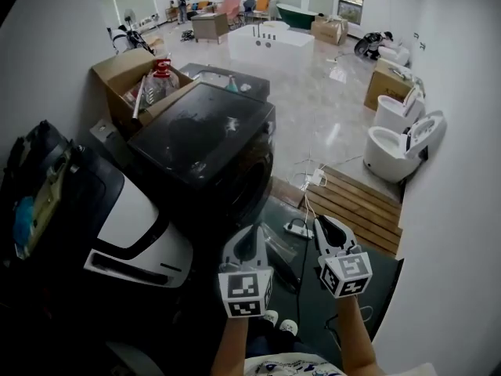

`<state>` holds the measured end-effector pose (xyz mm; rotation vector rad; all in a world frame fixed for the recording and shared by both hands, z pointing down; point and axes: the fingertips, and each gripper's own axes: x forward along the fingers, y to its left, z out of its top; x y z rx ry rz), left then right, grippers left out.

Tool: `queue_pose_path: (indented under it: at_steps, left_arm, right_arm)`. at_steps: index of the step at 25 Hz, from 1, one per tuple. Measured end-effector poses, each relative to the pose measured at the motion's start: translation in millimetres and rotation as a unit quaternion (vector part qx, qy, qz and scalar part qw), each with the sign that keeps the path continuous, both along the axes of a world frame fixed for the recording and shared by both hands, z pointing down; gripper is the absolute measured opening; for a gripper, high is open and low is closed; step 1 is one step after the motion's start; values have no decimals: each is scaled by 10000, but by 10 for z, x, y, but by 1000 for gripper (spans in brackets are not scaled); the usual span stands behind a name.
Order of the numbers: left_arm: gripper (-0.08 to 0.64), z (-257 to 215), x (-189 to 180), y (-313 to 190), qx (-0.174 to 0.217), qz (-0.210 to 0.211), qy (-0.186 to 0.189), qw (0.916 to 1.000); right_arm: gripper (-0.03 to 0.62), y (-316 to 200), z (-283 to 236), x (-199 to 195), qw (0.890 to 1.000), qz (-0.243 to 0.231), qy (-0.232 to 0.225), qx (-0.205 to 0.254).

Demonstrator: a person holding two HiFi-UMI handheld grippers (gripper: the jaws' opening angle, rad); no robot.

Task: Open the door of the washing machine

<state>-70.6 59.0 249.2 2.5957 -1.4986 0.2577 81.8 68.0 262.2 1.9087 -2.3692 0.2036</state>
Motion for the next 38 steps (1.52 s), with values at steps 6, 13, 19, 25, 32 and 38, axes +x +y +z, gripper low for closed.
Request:
queue_pose_path:
  at_steps: [6,13,19,25,32,38]
  left_arm:
    - [3,-512,-58,-50,439,-164,79,9989]
    - [2,-935,-127,0,780,-305,169,9963]
    - [2,-1132,-117,40,1019,-336,222,9940]
    - [3,-1150,-110,66,1043,-334,229,9937]
    - [2,-1122,-109,45,1015,-360,234,9939]
    - [2,-1099,-77,14,999,-314,205,9943]
  right_arm:
    - [31,26,-594,44,9987,102,58,504]
    - [23,201,-1087,46,9949,342,-17,953]
    - [21,267,-1235,88,9924,478,-69,1132]
    - [21,268,-1288,100,9916,483,-85,1198]
    - [20,275,-1276,138,9914,520,-178,1187]
    - [20,265,-1233,178,9915,572,-253,1141]
